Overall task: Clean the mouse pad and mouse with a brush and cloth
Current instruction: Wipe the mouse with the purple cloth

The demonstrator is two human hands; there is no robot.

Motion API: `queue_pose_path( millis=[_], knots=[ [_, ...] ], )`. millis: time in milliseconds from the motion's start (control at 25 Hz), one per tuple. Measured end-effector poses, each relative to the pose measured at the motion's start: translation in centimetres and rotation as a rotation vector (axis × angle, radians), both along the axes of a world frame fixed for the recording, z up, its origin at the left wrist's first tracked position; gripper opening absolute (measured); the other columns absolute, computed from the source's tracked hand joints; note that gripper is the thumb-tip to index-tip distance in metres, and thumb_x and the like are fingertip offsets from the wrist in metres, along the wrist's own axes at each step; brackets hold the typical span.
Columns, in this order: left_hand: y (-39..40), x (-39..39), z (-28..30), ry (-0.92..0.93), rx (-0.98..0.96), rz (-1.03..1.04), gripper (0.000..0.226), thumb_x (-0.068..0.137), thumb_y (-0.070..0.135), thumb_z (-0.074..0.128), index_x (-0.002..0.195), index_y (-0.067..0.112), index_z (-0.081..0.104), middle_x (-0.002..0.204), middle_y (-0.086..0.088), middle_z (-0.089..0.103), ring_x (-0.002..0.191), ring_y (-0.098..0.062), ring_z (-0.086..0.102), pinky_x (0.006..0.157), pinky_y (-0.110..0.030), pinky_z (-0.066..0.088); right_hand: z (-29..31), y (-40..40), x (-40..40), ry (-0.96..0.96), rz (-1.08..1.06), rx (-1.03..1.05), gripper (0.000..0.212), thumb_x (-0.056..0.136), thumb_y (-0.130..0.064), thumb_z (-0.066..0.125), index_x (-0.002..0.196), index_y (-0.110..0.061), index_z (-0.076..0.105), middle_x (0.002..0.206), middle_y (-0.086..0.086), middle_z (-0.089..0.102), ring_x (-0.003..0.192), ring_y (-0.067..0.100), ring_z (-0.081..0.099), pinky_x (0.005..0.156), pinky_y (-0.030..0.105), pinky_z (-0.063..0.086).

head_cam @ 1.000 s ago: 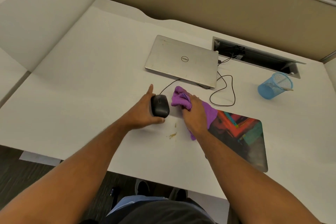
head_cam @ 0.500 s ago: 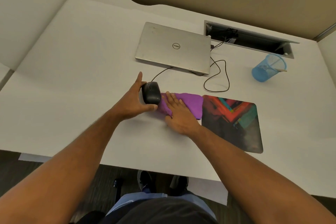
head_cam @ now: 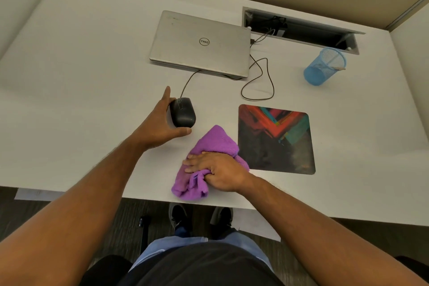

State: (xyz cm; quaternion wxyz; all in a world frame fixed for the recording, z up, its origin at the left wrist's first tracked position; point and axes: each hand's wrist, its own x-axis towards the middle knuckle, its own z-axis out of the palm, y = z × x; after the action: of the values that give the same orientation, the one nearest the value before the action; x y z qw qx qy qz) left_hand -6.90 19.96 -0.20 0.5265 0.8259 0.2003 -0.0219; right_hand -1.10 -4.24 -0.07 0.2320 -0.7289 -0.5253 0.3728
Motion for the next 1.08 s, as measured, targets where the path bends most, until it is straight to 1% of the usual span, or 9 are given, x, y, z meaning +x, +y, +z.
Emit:
queue_pose_path(
  millis=[240, 440, 560, 680, 760, 840, 880, 960, 1080],
  knots=[
    [-3.0, 0.6, -0.2, 0.022, 0.008, 0.003, 0.129, 0.069, 0.047, 0.087, 0.157, 0.035, -0.007, 0.139, 0.025, 0.031, 0.118, 0.012, 0.038, 0.084, 0.004, 0.026, 0.0, -7.5, -0.9, 0.104, -0.130, -0.010, 0.023, 0.092, -0.023, 0.066, 0.112, -0.029, 0.076, 0.123, -0.009, 0.073, 0.117, 0.004, 0.064, 0.100, 0.033, 0.055],
    [-5.0, 1.4, -0.1, 0.015, -0.004, 0.011, 0.134, 0.061, 0.058, 0.084, 0.157, 0.035, -0.006, 0.138, 0.026, 0.032, 0.111, 0.034, 0.031, 0.080, 0.007, 0.028, 0.4, -16.1, 0.3, 0.121, -0.269, -0.019, 0.013, 0.093, -0.026, 0.067, 0.101, -0.027, 0.077, 0.104, -0.011, 0.074, 0.099, 0.009, 0.069, 0.084, 0.032, 0.060],
    [-6.2, 1.9, 0.0, 0.025, 0.005, 0.006, 0.133, 0.059, 0.060, 0.083, 0.156, 0.038, -0.006, 0.142, 0.024, 0.031, 0.119, 0.016, 0.036, 0.091, -0.003, 0.027, 0.5, -22.0, 0.7, 0.170, -0.444, -0.042, 0.015, 0.091, -0.036, 0.068, 0.094, -0.025, 0.077, 0.095, -0.011, 0.073, 0.090, 0.015, 0.070, 0.081, 0.031, 0.061],
    [-6.8, 2.1, -0.3, 0.038, 0.042, -0.011, 0.132, 0.059, 0.061, 0.083, 0.155, 0.040, -0.005, 0.150, 0.013, 0.030, 0.127, -0.002, 0.034, 0.100, -0.022, 0.031, 0.6, -27.1, 0.9, 0.165, -0.653, -0.145, 0.014, 0.091, -0.013, 0.073, 0.092, -0.027, 0.071, 0.093, -0.008, 0.069, 0.089, 0.011, 0.068, 0.089, 0.036, 0.058],
    [-7.1, 2.3, -0.5, 0.048, 0.059, -0.013, 0.132, 0.060, 0.060, 0.084, 0.155, 0.041, -0.005, 0.151, 0.009, 0.030, 0.129, -0.005, 0.034, 0.102, -0.026, 0.032, 2.7, -27.3, 2.8, 0.400, -0.235, -0.056, 0.019, 0.085, 0.002, 0.066, 0.095, -0.014, 0.066, 0.093, 0.005, 0.063, 0.093, 0.011, 0.062, 0.105, 0.027, 0.048],
    [-7.3, 2.5, -0.7, 0.055, 0.079, -0.019, 0.131, 0.061, 0.057, 0.085, 0.155, 0.043, -0.004, 0.152, 0.007, 0.030, 0.130, -0.008, 0.035, 0.104, -0.029, 0.033, 4.2, -26.5, 4.6, 0.738, 0.124, 0.201, 0.031, 0.080, -0.012, 0.065, 0.098, 0.005, 0.048, 0.095, 0.028, 0.055, 0.098, 0.009, 0.058, 0.108, 0.015, 0.036],
    [-7.4, 2.4, -0.8, 0.055, 0.093, -0.025, 0.130, 0.060, 0.057, 0.085, 0.155, 0.043, -0.004, 0.152, 0.007, 0.030, 0.131, -0.010, 0.035, 0.106, -0.031, 0.034, 4.1, -27.2, 5.3, 0.821, 0.244, 0.092, 0.032, 0.084, -0.012, 0.063, 0.099, 0.010, 0.045, 0.093, 0.035, 0.056, 0.102, 0.004, 0.059, 0.105, 0.012, 0.036],
    [-7.4, 2.5, -0.9, 0.063, 0.106, -0.031, 0.130, 0.059, 0.059, 0.084, 0.154, 0.045, -0.003, 0.151, 0.008, 0.031, 0.134, -0.015, 0.035, 0.109, -0.037, 0.034, 1.7, -30.1, 4.9, 0.505, 0.104, -0.190, 0.016, 0.093, -0.003, 0.050, 0.099, -0.005, 0.064, 0.092, 0.026, 0.065, 0.097, -0.010, 0.064, 0.081, 0.015, 0.048],
    [-7.6, 2.7, -1.0, 0.066, 0.129, -0.054, 0.129, 0.058, 0.061, 0.085, 0.152, 0.050, -0.003, 0.149, 0.014, 0.032, 0.138, -0.019, 0.033, 0.112, -0.043, 0.033, 0.5, -37.4, -0.1, 0.018, -0.493, -0.303, 0.052, 0.095, 0.000, 0.059, 0.093, -0.049, 0.075, 0.081, -0.028, 0.072, 0.069, -0.031, 0.051, 0.083, 0.025, 0.040]
  ],
)
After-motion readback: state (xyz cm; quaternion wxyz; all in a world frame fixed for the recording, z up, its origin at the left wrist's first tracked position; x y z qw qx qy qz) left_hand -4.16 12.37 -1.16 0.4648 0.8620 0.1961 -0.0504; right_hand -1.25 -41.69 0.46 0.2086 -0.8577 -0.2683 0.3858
